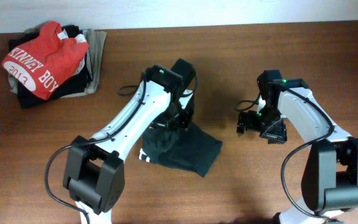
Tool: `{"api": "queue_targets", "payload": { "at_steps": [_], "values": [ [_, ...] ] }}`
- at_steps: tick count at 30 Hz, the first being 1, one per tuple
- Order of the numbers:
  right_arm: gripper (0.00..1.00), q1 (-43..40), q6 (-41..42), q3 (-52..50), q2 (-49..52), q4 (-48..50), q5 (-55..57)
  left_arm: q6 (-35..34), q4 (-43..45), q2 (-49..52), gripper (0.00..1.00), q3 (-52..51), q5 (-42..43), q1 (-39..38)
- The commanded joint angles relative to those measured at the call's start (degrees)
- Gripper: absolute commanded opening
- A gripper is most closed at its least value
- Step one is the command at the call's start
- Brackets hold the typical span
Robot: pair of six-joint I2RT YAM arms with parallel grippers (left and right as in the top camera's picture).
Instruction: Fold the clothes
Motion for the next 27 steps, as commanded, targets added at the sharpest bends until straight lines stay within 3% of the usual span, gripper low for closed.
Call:
{"api": "queue_targets", "payload": {
  "at_steps": [1, 4, 8, 10, 13, 16, 17, 20, 23, 25, 27],
  "values": [
    [0.99, 0.2, 0.4, -0.5, 0.4, 0.7, -0.5, -1.0, 5.0, 0.1, 0.01, -4.8, 5.7, -2.2],
    [0.99, 0.2, 0.4, -0.5, 0.5, 0.8, -0.5, -1.0, 8.2, 0.1, 0.02, -7.0, 7.1, -4.7],
    [0.99, 0.1, 0.2, -0.5, 0.6, 0.7, -0.3, -1.0, 10.1, 0.1, 0.17, -7.5, 7.1, -7.1],
    [0.99, -1.3, 0.2, -0.5, 0.6, 0.6, -0.3, -1.0, 10.7, 0.1, 0.55, -7.5, 7.2, -7.5],
    [0.99, -6.7, -1.5, -0.5, 0.6, 0.1, -0.8, -0.9, 11.0, 0.1, 0.72, -7.3, 10.5, -7.5],
    [0.99, -13.9, -3.5, -0.5, 0.6, -0.5, -1.6, 5.0, 13.1, 0.0, 0.73, -7.1, 24.0, -7.5],
    [0.99, -15.2, -4.6, -0.5, 0.6, -0.8, -1.9, 5.7, 13.0, 0.0, 0.73, -6.7, 24.7, -7.5],
    [0.99, -19.7, -6.9, -0.5, 0.6, -1.6, -4.0, 7.8, 12.1, -1.9, 0.73, -3.0, 19.7, -6.6],
    [0.99, -20.3, -6.9, -0.5, 0.6, -1.2, -4.0, 3.9, 10.0, -6.5, 0.73, 1.5, -1.4, -2.3],
    [0.99, -20.3, -6.9, -0.5, 0.6, -1.1, -4.0, 2.6, 10.4, -7.1, 0.73, 1.5, -4.9, 0.6],
    [0.99, -20.3, -6.9, -0.5, 0.6, -1.2, -4.0, 2.3, 11.2, -5.5, 0.73, 1.5, -3.1, 4.4]
  ]
}}
